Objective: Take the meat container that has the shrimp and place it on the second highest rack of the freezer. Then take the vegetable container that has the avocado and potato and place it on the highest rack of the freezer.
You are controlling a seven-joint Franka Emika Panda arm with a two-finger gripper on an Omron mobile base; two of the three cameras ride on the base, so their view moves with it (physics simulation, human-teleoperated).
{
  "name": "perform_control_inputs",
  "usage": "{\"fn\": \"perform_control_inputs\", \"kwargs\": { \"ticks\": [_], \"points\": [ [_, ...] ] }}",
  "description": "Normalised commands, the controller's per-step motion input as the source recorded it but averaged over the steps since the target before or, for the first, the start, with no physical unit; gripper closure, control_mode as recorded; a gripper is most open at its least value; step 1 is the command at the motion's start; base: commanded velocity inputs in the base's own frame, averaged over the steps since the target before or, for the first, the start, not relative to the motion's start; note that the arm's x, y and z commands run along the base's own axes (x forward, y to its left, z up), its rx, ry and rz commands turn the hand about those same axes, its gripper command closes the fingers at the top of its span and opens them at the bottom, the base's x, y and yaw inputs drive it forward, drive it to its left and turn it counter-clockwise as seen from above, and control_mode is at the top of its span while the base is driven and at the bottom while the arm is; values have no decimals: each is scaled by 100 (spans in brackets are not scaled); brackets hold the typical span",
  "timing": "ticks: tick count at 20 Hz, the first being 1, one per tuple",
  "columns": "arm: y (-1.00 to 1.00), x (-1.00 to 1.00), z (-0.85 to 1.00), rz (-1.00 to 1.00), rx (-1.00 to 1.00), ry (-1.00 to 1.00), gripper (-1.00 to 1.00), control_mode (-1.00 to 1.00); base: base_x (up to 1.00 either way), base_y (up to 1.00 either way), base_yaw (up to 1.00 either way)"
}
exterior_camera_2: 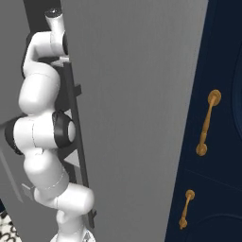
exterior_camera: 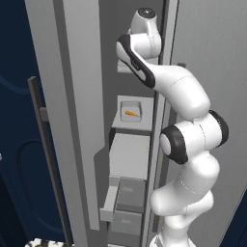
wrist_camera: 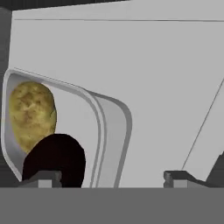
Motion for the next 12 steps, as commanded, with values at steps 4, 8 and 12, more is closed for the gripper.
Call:
{"fn": "perform_control_inputs", "kwargs": {
  "ticks": [4, 8, 12],
  "points": [
    [0, -51, -15, 7, 0, -21, -100, -100, 0, 0, 0],
    [0, -57, -4, 7, 0, -22, -100, -100, 0, 0, 0],
    [0, -92, 0, 1, 0, -20, -100, -100, 0, 0, 0]
  ]
}}
